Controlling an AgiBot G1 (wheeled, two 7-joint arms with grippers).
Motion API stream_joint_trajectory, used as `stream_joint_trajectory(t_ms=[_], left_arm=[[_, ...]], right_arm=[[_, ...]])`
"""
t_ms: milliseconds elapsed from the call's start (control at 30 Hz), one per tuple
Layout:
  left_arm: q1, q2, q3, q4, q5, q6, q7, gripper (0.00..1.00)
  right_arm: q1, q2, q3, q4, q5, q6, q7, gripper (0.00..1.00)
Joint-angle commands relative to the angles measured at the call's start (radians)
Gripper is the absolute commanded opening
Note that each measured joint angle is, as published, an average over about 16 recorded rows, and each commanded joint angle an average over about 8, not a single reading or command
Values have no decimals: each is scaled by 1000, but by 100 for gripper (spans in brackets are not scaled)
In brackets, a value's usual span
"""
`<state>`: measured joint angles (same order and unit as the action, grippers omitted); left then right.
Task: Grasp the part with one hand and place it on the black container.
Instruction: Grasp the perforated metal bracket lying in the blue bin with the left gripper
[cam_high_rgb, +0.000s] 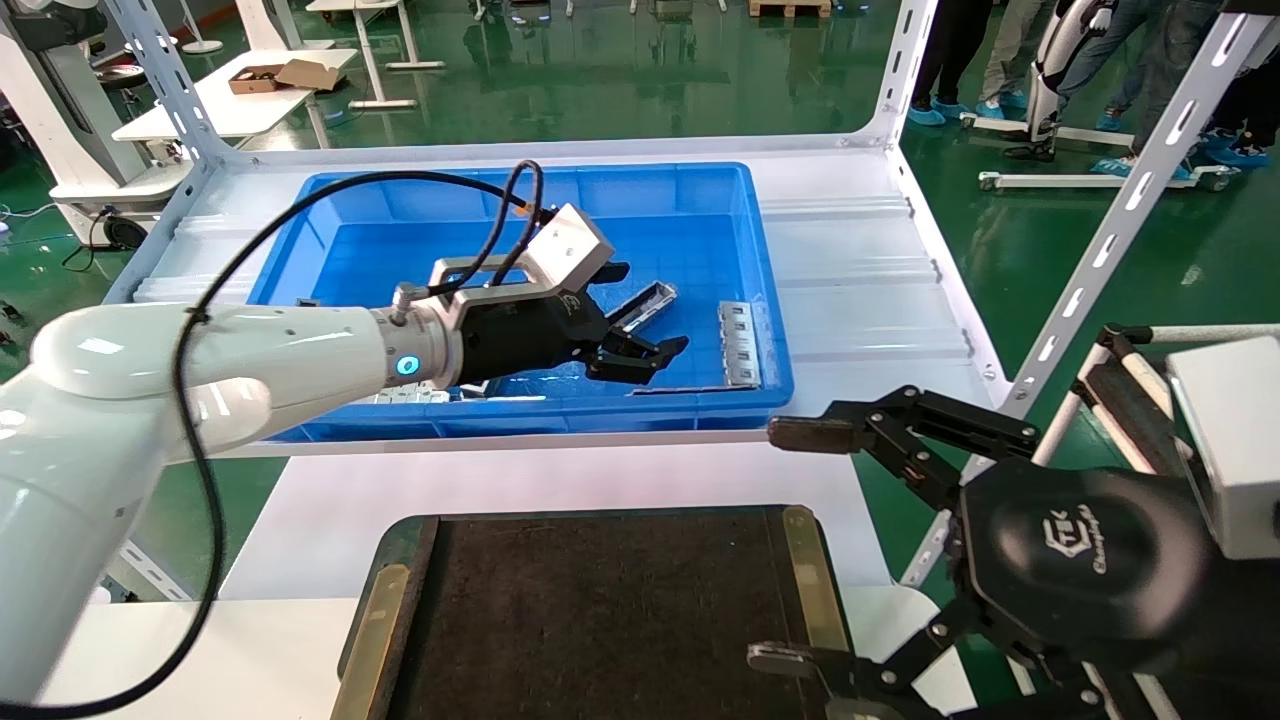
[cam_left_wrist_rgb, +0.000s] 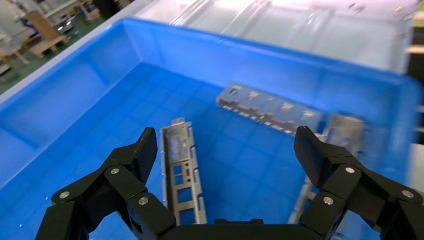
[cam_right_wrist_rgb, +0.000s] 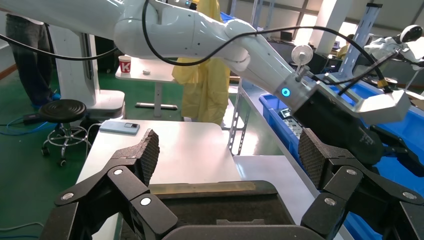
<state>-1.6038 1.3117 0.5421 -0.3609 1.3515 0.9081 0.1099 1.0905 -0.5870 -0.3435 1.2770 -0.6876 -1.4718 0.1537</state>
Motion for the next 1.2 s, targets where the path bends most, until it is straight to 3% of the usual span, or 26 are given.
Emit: stream_joint_trajectory(t_ms=[33, 167, 200, 433, 467, 1200], left_arm=[[-13, 27, -1, 53, 4, -32, 22, 100], [-20, 46, 7, 95, -8, -72, 38, 99], [-20, 48, 11, 100, -11, -81, 39, 92], [-12, 55, 60, 101, -39, -143, 24, 6], [-10, 55, 69, 99, -43, -150, 19, 1], [2, 52, 211, 96, -145, -233, -22, 0]], right_arm=[[0, 0, 0, 0, 0, 0, 0, 100], [0, 0, 0, 0, 0, 0, 0, 99], [0, 0, 0, 0, 0, 0, 0, 93], [0, 0, 0, 0, 0, 0, 0, 9], [0, 0, 0, 0, 0, 0, 0, 3], [0, 0, -1, 0, 1, 0, 0, 0]])
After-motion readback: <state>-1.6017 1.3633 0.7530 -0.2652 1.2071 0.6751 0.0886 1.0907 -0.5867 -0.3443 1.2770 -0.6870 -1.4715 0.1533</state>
